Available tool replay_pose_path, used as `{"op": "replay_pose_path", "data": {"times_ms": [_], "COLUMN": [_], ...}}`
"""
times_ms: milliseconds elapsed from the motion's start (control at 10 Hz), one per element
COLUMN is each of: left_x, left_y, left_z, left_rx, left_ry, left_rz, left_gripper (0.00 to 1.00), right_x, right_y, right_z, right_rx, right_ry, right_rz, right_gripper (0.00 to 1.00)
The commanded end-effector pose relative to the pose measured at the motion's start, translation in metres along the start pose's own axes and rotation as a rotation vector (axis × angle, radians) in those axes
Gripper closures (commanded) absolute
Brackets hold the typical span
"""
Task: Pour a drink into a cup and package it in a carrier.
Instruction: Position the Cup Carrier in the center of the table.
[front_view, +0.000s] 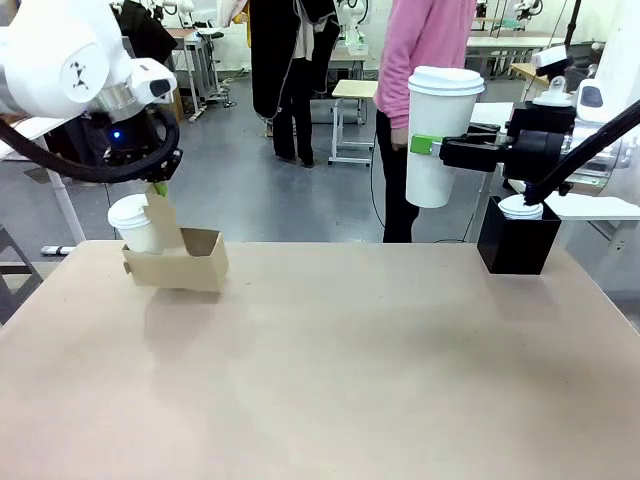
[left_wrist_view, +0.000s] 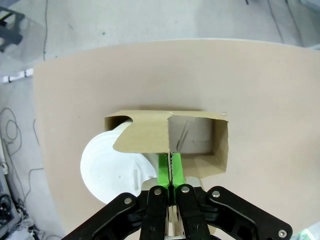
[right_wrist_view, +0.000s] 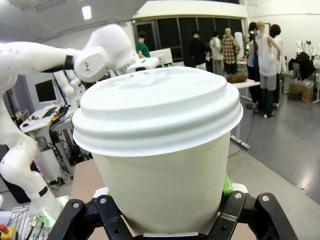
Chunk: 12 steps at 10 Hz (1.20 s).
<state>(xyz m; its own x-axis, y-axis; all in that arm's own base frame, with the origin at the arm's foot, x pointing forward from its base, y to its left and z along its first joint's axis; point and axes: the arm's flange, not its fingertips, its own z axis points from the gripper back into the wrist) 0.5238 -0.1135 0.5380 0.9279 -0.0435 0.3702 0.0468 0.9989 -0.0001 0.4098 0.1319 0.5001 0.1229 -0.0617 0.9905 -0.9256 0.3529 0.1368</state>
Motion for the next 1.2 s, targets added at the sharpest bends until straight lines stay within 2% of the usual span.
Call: {"op": "replay_pose_path", "data": {"times_ms": [0, 200, 400, 700, 1100], "left_x": [-0.006, -0.019, -0.037, -0.067, -0.094], "left_y": [-0.043, -0.097, -0.148, -0.211, -0.265], "left_z": [0.033, 0.055, 0.056, 0.035, 0.0], "left_rx": [0.05, 0.049, 0.054, 0.038, 0.077], "left_ry": [-0.005, 0.004, 0.01, 0.029, 0.059], "left_rz": [0.027, 0.052, 0.077, 0.125, 0.102], "left_gripper": [0.98, 0.98, 0.98, 0.98, 0.98], "right_x": [0.001, 0.001, 0.001, 0.001, 0.001], "right_y": [0.002, 0.002, 0.002, 0.002, 0.002], "right_z": [-0.002, -0.002, -0.002, -0.002, -0.002], "right_rx": [0.003, 0.003, 0.003, 0.003, 0.003], "right_ry": [-0.011, -0.011, -0.011, -0.011, -0.011], "right_rz": [0.008, 0.008, 0.008, 0.008, 0.008], "right_gripper": [0.2, 0.2, 0.2, 0.2, 0.2]}}
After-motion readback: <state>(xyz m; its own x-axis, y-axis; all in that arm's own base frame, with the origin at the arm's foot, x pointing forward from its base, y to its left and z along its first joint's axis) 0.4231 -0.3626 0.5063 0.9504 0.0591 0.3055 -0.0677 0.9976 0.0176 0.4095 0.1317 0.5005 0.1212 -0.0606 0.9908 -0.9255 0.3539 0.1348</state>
